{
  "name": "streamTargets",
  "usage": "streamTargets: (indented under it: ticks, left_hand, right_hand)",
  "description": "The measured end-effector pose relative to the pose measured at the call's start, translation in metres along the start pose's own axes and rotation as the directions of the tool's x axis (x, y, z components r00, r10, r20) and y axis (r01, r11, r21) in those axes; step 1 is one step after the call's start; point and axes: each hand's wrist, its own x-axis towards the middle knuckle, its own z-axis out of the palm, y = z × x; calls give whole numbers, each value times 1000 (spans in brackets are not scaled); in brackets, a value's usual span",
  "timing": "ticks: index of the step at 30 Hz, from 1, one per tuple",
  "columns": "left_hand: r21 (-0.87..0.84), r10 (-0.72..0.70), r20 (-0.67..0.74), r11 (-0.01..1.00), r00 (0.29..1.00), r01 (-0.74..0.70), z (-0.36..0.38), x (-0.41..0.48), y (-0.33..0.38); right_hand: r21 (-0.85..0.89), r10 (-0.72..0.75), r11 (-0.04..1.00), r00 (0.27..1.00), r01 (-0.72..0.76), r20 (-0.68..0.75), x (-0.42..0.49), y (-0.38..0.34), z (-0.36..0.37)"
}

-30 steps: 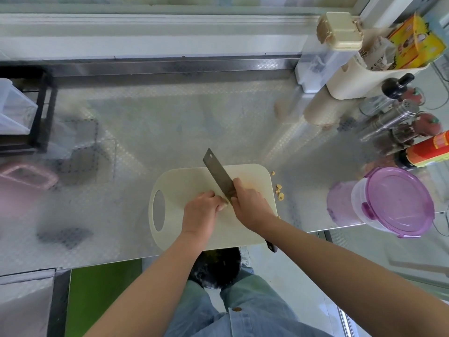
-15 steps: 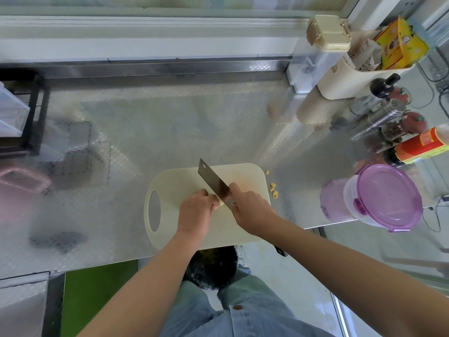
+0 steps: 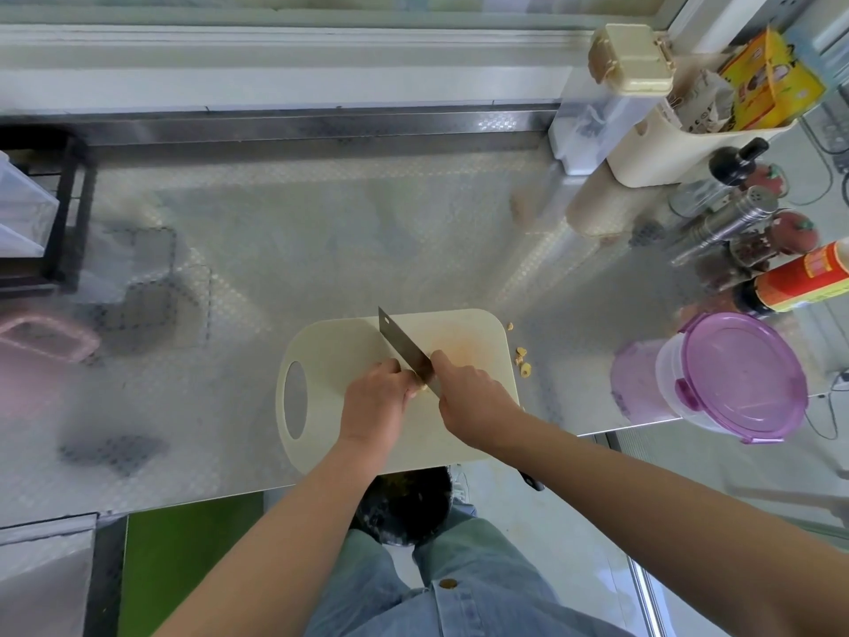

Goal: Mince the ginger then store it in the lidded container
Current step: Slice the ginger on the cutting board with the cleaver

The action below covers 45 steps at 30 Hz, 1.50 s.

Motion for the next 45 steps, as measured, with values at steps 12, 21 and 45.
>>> streamTargets:
  ticks: [12, 21, 45]
  left_hand:
    - [-15, -1, -11, 1000, 1000, 1, -1, 1, 0]
    - [-38, -25, -8, 999, 1000, 24, 4, 1, -6]
    - [4, -6, -3, 1000, 1000, 6, 5, 0, -6]
  right_hand:
    - [13, 14, 1000, 1000, -14, -23, 18, -2, 23]
    - [204, 59, 978, 995, -42, -81, 14, 9, 7]
    - [57, 22, 998, 999, -23, 24, 0, 4, 2]
